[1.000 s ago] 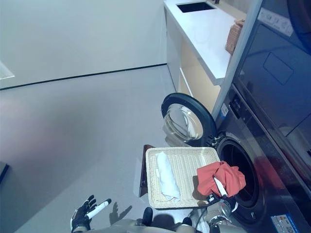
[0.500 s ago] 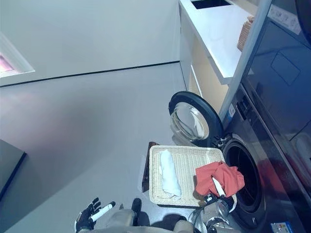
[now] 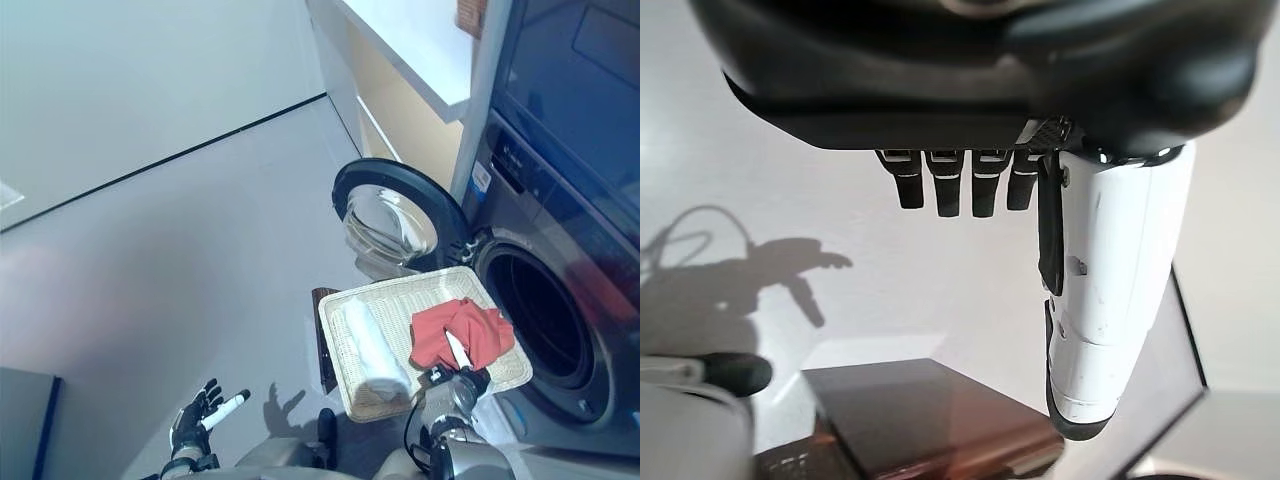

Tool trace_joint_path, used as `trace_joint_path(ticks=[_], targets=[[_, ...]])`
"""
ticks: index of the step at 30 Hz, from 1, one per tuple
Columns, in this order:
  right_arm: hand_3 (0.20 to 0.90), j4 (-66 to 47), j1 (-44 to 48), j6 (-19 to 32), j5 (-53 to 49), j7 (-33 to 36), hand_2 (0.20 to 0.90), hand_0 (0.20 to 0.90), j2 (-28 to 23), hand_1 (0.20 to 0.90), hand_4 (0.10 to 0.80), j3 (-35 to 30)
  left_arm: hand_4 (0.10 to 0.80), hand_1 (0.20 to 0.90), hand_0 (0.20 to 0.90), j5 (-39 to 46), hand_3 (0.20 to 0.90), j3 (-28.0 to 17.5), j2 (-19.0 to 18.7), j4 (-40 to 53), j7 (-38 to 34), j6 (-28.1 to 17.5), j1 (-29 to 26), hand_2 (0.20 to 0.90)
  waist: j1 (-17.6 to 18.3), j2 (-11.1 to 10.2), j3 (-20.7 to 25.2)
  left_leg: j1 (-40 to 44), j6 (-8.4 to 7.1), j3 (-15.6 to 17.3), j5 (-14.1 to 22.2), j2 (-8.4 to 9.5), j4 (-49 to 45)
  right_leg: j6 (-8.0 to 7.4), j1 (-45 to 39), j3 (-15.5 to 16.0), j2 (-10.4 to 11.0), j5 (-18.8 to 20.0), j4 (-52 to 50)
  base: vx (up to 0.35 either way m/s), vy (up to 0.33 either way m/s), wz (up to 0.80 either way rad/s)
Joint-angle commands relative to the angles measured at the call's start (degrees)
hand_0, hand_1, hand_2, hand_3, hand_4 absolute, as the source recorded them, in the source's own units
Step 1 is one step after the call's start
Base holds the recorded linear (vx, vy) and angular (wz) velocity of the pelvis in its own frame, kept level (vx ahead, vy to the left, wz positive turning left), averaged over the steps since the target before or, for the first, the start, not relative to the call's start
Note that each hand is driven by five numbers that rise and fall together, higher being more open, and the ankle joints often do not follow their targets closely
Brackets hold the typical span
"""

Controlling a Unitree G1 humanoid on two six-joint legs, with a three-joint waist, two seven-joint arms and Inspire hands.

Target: Pick up the clothes and place them into the washing machine

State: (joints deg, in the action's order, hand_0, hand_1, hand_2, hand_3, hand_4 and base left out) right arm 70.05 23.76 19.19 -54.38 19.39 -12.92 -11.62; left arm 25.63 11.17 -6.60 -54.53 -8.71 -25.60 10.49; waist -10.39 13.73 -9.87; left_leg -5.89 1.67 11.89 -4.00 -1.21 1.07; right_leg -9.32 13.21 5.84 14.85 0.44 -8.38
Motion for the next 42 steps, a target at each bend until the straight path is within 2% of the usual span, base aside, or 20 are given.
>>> trace_joint_path(ticks=[1, 9, 15, 19, 22, 25, 27, 30, 37, 38, 42], targets=[[0.2, -3.26, 8.3, 6.61, -1.22, 1.34, 0.2, 0.2, -4.49, 0.2, 0.3, -1.08, 0.8, 0.9, 0.9, 2.16, 0.9, 1.0, -2.52, 3.05, -0.43, -4.06, 0.64, 0.9, -0.36, -0.16, -0.38, -7.99, -6.42, -6.42, -3.74, -3.41, -2.78, 0.2, -2.71, 1.69, -0.17, 2.56, 3.37, 0.024, -0.03, -0.37], [0.2, -7.72, 14.42, 10.07, -2.27, 4.61, 0.2, 0.2, -9.63, 0.2, 0.3, -3.4, 0.8, 0.9, 0.9, 2.33, 0.9, 2.68, -2.47, 4.2, -0.82, -4.04, 0.7, 0.9, 0.77, 2.76, -3.07, -10.67, -6.35, -7.2, -4.37, -3.75, -2.81, 0.37, 3.03, 1.33, -0.31, 1.28, -0.89, -0.049, -0.009, 0.04], [0.2, -10.31, 19.68, 13.14, -1.37, 8.69, 0.2, 0.2, -15.12, 0.2, 0.3, -5.47, 0.8, 0.9, 0.9, 3.04, 0.9, 3.71, -3.14, 3.24, -1.35, -3.69, -0.91, 0.9, 0.77, 4.5, -6.08, -18.13, -7.31, -7.27, -2.29, -4.93, -11.54, 0.4, 11.14, 2.41, 0.6, -2.26, -10.6, -0.074, -0.029, -0.02], [0.2, -9.73, 22.74, 13.5, -0.86, 10.32, 0.2, 0.2, -17.99, 0.2, 0.3, -5.31, 0.8, 0.9, 0.9, 3.45, 0.9, 4.07, -3.33, 3.67, -1.72, -4.09, -1.67, 0.9, 0.66, 5.48, -6.32, -21.75, -7.42, -7.91, -1.38, -4.44, -14.75, 0.23, 14.77, 1.74, 1.27, -3.33, -14.55, -0.018, -0.01, 0.08], [0.2, -9.52, 25.92, 13.81, -0.99, 11.07, 0.2, 0.2, -22.0, 0.2, 0.3, -4.54, 0.8, 0.9, 0.9, 4.23, 0.9, 4.37, -3.64, 7.82, -1.6, -4.77, -1.78, 0.9, 0.18, 6.82, -6.65, -24.53, -7.5, -7.81, -0.73, -4.07, -16.66, 0.02, 17.82, 1.25, 2.27, -5.0, -18.09, -0.01, 0.02, 0.07], [0.2, -9.26, 27.86, 14.03, -0.57, 11.92, 0.2, 0.2, -25.6, 0.2, 0.3, -3.93, 0.8, 0.9, 0.9, 4.59, 0.9, 4.89, -3.6, 10.52, -1.45, -5.18, -1.26, 0.9, -0.1, 7.79, -6.51, -26.95, -7.85, -7.51, 0.53, -3.55, -18.75, -0.51, 20.67, 0.93, 3.82, -6.75, -21.49, 0.019, 0.036, 0.09], [0.2, -9.71, 29.32, 13.92, 0.08, 12.18, 0.2, 0.2, -27.88, 0.2, 0.3, -3.39, 0.8, 0.9, 0.9, 4.73, 0.9, 5.05, -3.72, 11.24, -1.44, -5.31, -1.11, 0.9, -0.23, 8.93, -6.9, -28.76, -7.93, -7.03, 0.38, -3.16, -19.85, -0.69, 22.61, 0.63, 4.72, -6.36, -22.97, -0.005, 0.076, 0.17], [0.2, -9.21, 31.72, 13.62, 0.62, 12.48, 0.2, 0.2, -31.49, 0.2, 0.3, -2.06, 0.8, 0.9, 0.9, 4.43, 0.9, 5.5, -3.7, 11.12, -1.86, -5.47, -1.35, 0.9, -0.09, 9.83, -6.52, -31.39, -8.29, -6.44, 2.32, -2.13, -23.75, -1.28, 25.13, -0.79, 6.11, -7.92, -26.17, 0.028, 0.08, 0.08], [0.2, -16.15, 33.23, 15.63, 4.38, 15.82, 0.2, 0.2, -35.14, 0.2, 0.3, -1.47, 0.8, 0.9, 0.9, 4.07, 0.9, 5.01, -3.59, 12.94, -2.62, -6.48, -0.56, 0.9, 0.34, 11.15, -5.61, -33.69, -8.93, -4.5, 4.76, -1.56, -27.57, -2.09, 28.28, -3.38, 8.09, -9.84, -30.06, 0.049, 0.072, 0.07], [0.2, -16.63, 35.07, 15.63, 5.2, 16.3, 0.2, 0.2, -38.71, 0.2, 0.3, -0.58, 0.8, 0.9, 0.9, 3.73, 0.9, 4.94, -3.66, 14.3, -2.34, -6.86, 0.43, 0.9, 0.16, 11.72, -5.55, -33.6, -9.1, -4.2, 4.91, -1.0, -27.62, -2.12, 28.54, -4.01, 8.49, -10.14, -30.52, 0.024, 0.084, 0.09], [0.2, -16.34, 39.01, 15.25, 6.33, 17.05, 0.2, 0.2, -45.34, 0.2, 0.3, 2.21, 0.8, 0.9, 0.9, 3.83, 0.9, 4.05, -4.08, 15.25, -2.29, -7.05, 1.5, 0.9, -0.18, 12.87, -5.22, -33.4, -9.13, -3.95, 4.52, 0.16, -26.34, -2.2, 28.89, -5.01, 9.18, -9.94, -30.51, 0.03, 0.073, 0.05]])
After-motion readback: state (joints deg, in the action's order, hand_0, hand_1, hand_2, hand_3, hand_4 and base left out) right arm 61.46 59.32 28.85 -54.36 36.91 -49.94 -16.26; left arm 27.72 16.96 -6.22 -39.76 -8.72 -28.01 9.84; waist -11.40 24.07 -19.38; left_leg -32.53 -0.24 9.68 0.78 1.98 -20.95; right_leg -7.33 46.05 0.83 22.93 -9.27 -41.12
